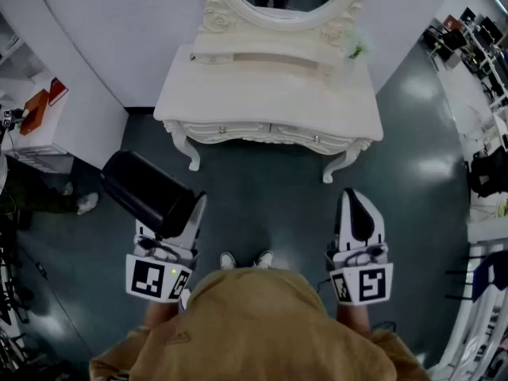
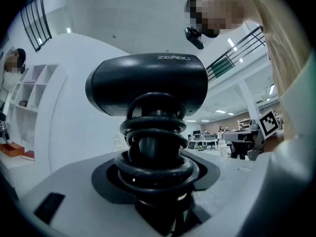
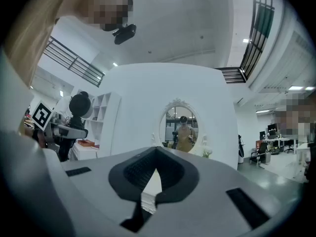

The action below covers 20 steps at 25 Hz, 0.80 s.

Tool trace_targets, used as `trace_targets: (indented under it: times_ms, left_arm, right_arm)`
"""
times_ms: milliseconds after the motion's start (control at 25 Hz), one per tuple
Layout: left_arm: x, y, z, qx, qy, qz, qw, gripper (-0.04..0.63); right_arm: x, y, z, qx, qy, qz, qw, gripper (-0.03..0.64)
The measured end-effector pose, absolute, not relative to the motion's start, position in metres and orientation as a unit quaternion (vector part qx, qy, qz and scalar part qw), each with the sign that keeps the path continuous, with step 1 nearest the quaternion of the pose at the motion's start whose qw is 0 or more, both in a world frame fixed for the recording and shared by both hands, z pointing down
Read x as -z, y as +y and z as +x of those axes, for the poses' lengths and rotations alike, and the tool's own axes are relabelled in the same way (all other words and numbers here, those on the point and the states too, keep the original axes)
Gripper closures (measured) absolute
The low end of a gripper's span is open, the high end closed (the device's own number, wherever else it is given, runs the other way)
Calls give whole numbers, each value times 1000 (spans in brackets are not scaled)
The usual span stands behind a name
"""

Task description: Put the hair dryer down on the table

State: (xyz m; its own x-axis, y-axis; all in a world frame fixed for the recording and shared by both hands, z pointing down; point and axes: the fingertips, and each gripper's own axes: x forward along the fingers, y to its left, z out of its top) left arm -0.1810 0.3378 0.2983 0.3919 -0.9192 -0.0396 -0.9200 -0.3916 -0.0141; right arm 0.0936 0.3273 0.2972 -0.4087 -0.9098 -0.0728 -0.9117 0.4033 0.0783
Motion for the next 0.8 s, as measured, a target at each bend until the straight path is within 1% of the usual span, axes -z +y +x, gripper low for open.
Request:
trace_targets:
  times_ms: [320, 800]
  left_arm:
    - [-300, 336, -166, -16, 560, -828, 18, 339]
    - [-311, 336, -149, 5, 575, -818, 14, 339]
  right_arm:
    - [-306, 320, 108, -49, 844, -535, 5, 617]
    - [-336, 307, 126, -31, 860, -509, -3, 615]
